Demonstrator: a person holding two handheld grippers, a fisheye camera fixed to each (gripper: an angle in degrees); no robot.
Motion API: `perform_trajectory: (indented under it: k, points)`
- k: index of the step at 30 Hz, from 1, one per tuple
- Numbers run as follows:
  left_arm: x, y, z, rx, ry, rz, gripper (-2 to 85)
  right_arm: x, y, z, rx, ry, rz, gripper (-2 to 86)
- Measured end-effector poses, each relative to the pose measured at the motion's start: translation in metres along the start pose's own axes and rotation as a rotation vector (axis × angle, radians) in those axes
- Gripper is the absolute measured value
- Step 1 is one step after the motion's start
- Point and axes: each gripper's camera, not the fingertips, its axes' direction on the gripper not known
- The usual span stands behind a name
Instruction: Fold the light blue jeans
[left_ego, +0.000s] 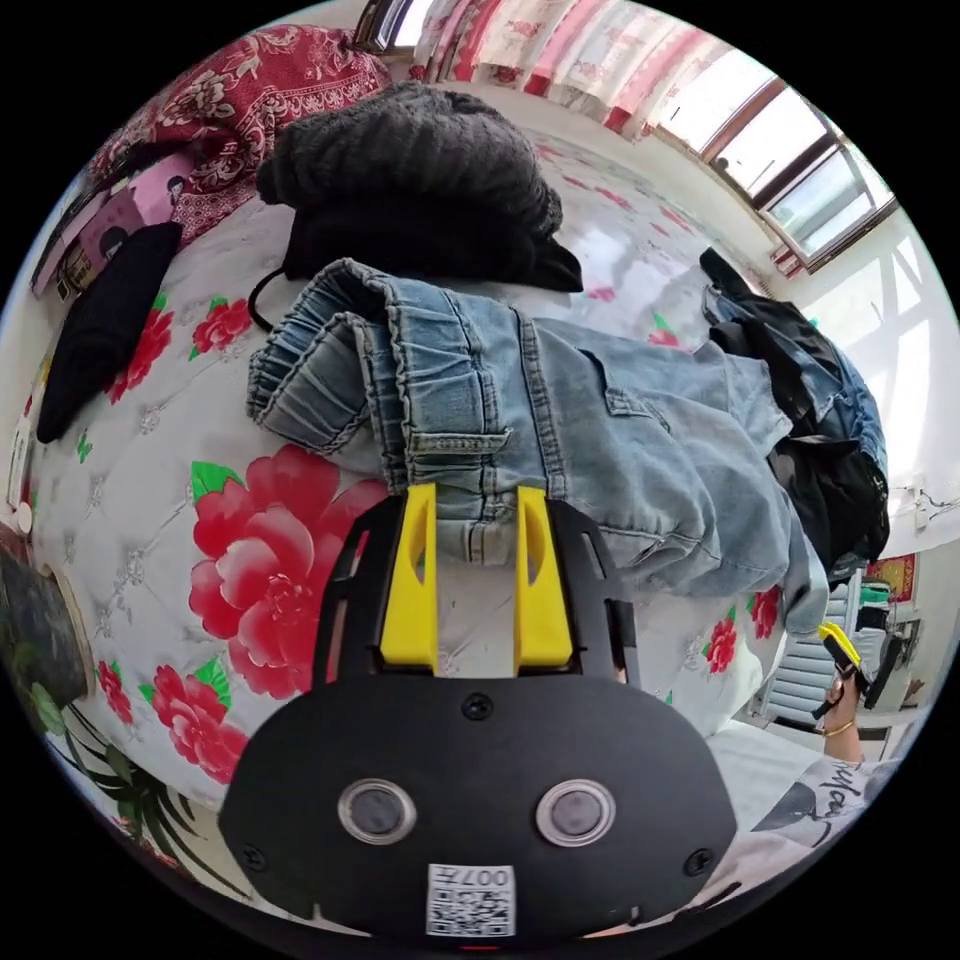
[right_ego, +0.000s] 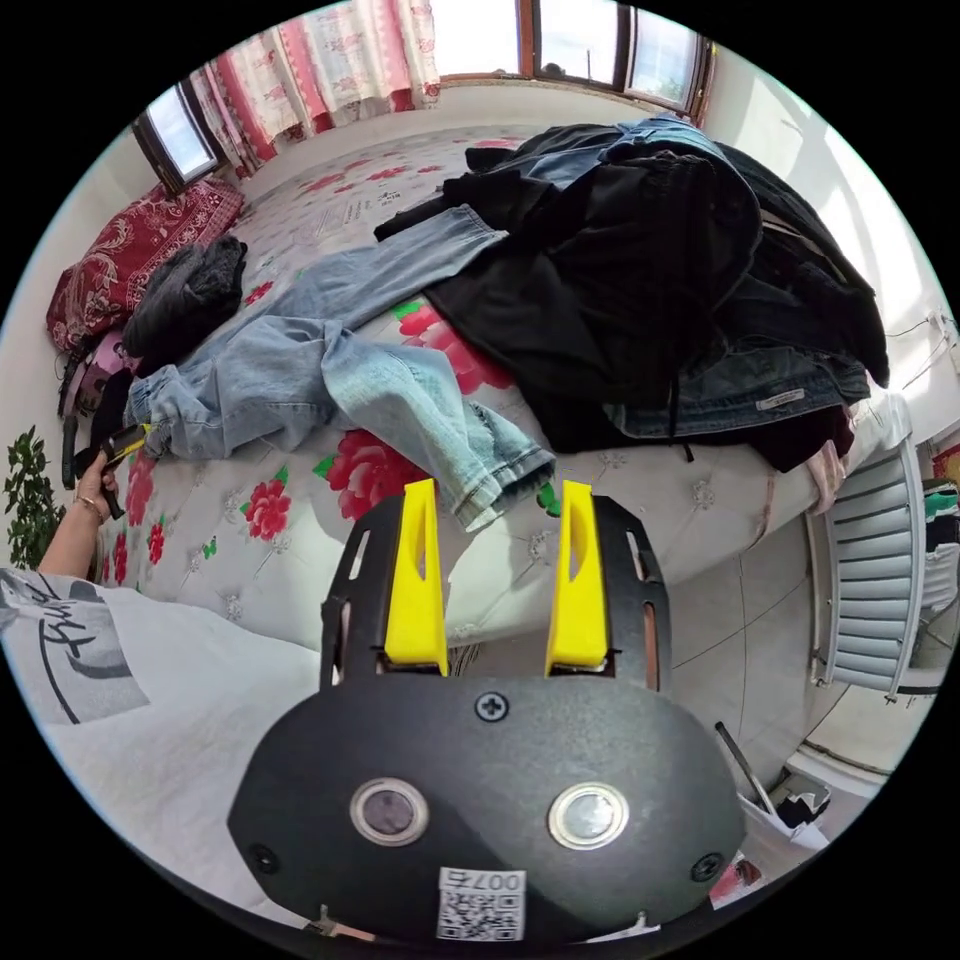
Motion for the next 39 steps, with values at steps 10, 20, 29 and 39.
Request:
perform_trajectory:
  k: [10,20,29,39]
  points:
    - [-0.006,0.049,-0.108,0.117,0.057,0.123,-0.8,-0.002,-0.015,0.01,0.04,0.027,-0.047,5.7]
    - [-0.1,0.203,-0.188,0.021,-0.056,-0.113,-1.0,0.077,-0.033,-0.131,0.35,-0.205,-0.015,5.2]
    - [-0.11,0.245,-0.149,0.001,-0.001,-0.301,-1.0,0.108,-0.014,-0.02,0.022,-0.132,0.107,8.7]
    - [-0.096,0.244,-0.145,0.006,-0.025,-0.353,-1.0,0.119,-0.006,0.073,-0.311,-0.059,0.134,7.0]
